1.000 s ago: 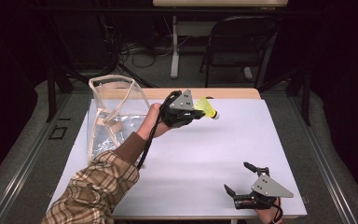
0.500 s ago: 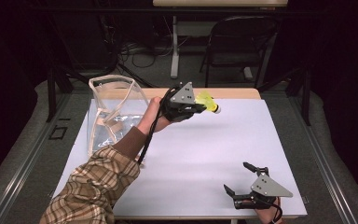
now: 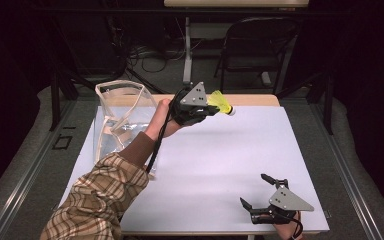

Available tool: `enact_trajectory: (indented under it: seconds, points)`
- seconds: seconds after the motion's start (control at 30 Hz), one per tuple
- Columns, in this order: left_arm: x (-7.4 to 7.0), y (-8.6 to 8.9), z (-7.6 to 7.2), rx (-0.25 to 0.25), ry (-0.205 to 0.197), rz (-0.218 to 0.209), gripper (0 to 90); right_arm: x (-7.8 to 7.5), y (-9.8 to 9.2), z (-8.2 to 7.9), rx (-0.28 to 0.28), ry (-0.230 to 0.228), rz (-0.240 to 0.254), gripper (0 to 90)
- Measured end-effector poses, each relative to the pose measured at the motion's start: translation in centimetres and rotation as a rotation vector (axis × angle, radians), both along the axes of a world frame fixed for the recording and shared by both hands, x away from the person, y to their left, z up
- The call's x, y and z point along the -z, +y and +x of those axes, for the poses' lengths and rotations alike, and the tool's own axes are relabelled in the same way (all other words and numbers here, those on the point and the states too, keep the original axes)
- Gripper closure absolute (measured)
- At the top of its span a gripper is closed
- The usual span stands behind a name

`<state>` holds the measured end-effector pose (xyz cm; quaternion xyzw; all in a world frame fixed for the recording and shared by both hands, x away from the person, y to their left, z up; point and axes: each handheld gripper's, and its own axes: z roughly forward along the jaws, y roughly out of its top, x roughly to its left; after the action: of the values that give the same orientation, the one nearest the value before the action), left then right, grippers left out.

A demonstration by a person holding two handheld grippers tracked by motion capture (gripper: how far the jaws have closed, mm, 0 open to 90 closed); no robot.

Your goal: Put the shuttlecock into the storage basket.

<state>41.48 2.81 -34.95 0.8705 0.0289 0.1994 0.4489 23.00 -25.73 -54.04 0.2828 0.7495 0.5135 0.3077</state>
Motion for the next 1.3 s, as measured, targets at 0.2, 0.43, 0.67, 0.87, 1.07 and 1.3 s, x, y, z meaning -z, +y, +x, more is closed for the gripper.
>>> enact_trajectory:
  seconds: [0.2,0.43,0.67,0.87,1.07,1.3]
  points:
    - [-0.5,0.5,0.2,-0.013,-0.007,-0.011,89.4,0.0,0.0,0.0,-0.001,-0.001,0.000,2.1]
    - [-0.9,1.2,0.5,-0.030,-0.017,-0.017,89.5,0.0,0.1,0.0,-0.001,0.001,0.000,2.1]
    - [-1.2,1.8,0.6,-0.050,-0.022,-0.034,89.4,0.0,0.0,0.0,-0.001,-0.001,-0.002,2.1]
    - [-1.4,2.3,0.8,-0.063,-0.020,-0.037,89.5,0.0,0.0,0.0,0.000,0.000,-0.002,2.1]
    - [-1.5,2.8,1.0,-0.078,-0.026,-0.042,89.5,0.0,0.0,0.0,0.002,0.001,-0.002,2.1]
    - [-1.7,3.6,1.1,-0.098,-0.032,-0.054,89.5,0.0,0.0,0.0,0.002,0.001,-0.002,2.1]
